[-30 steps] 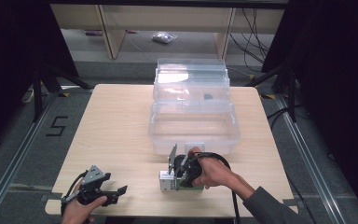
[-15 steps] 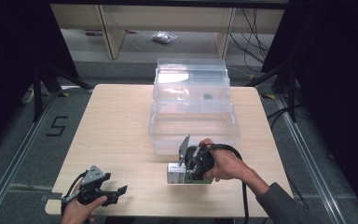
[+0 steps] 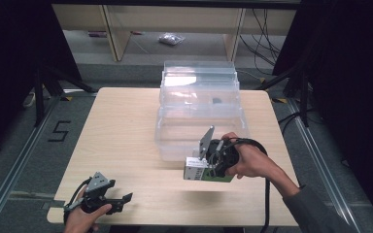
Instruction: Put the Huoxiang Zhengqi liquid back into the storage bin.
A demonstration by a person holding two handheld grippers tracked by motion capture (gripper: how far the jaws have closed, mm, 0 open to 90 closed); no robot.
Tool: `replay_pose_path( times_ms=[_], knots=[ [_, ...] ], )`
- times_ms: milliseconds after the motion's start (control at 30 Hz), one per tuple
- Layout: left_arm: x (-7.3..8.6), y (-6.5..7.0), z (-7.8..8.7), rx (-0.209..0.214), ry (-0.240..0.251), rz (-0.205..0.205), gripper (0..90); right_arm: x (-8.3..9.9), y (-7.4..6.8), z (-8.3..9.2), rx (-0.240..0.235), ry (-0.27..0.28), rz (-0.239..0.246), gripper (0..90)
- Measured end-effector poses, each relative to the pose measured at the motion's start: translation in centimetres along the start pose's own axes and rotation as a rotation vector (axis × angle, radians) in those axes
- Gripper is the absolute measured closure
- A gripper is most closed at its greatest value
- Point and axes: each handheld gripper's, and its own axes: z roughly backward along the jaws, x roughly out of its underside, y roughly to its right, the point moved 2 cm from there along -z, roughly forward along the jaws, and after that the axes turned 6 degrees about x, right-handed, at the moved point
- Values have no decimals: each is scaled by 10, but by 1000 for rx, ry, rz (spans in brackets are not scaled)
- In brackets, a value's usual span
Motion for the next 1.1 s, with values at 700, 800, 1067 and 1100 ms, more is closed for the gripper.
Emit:
replay_pose_path(
  times_ms=[700, 800, 1067, 1100],
  knots=[
    [0, -3, 3, -2, -37, -23, 147, 7, 43, 44, 85, -26, -4, 651],
    [0, -3, 2, 3, -38, -27, 147, 7, 55, 46, 117, -23, 40, 651],
    [0, -1, 0, 4, -10, 5, 147, 7, 78, 46, 127, -41, -14, 651],
    [0, -3, 2, 0, -36, -21, 147, 8, 81, 44, 124, -35, -17, 651]
  ],
)
